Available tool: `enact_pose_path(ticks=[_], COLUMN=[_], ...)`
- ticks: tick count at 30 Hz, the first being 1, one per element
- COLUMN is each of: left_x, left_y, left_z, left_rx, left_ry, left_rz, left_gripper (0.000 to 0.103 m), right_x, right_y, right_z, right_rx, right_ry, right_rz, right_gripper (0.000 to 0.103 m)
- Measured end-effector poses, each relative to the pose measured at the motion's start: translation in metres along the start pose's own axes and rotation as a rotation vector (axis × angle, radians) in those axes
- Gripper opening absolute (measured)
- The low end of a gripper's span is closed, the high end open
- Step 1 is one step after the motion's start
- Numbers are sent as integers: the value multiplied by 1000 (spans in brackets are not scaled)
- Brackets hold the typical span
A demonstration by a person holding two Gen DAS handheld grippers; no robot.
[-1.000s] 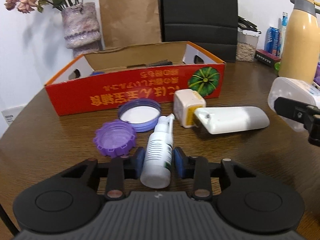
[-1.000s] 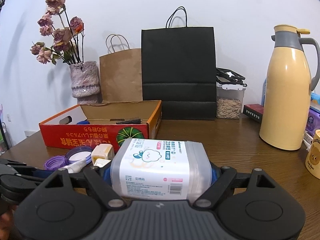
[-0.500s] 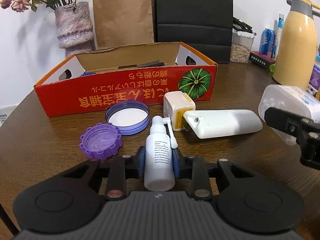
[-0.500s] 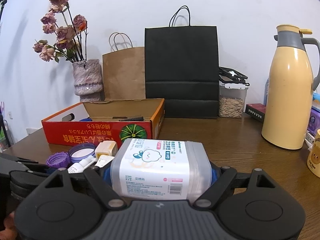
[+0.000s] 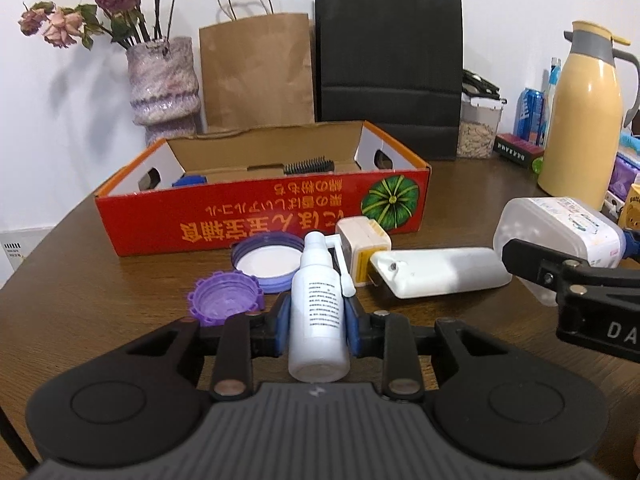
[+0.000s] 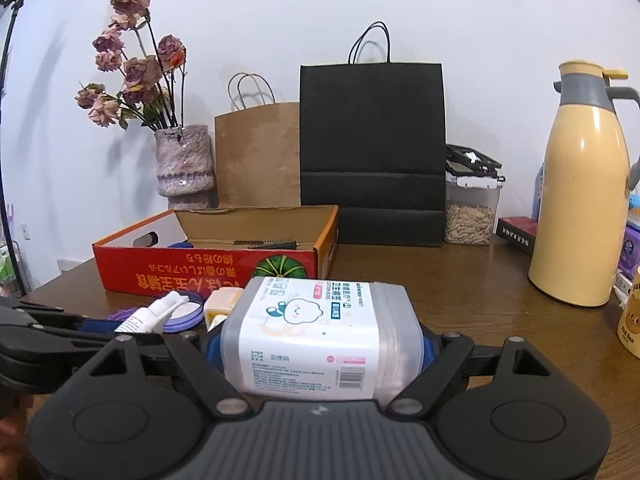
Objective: Organize rigid objects
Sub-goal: 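Carry the spray bottle and white container over the red box with both tools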
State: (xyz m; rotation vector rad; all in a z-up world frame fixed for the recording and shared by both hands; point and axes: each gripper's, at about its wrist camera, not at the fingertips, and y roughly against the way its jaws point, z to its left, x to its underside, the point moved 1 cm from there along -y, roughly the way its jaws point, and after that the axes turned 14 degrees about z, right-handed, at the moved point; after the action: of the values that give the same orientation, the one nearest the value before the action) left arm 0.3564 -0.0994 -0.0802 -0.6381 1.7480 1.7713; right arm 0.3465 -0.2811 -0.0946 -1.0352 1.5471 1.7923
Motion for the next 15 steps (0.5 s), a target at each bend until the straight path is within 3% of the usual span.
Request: enact_pose_path(ticks=[15], left_x=[-13], left_y=[23], left_z=[26], left_rx=[-5], left_ry=[59], left_rz=[-57], left_gripper=[29], right_x=[-15], right_y=[5], right_z=[27], right_rx=[-8], right_ry=[22], right_rz=[-65], right_gripper=[82])
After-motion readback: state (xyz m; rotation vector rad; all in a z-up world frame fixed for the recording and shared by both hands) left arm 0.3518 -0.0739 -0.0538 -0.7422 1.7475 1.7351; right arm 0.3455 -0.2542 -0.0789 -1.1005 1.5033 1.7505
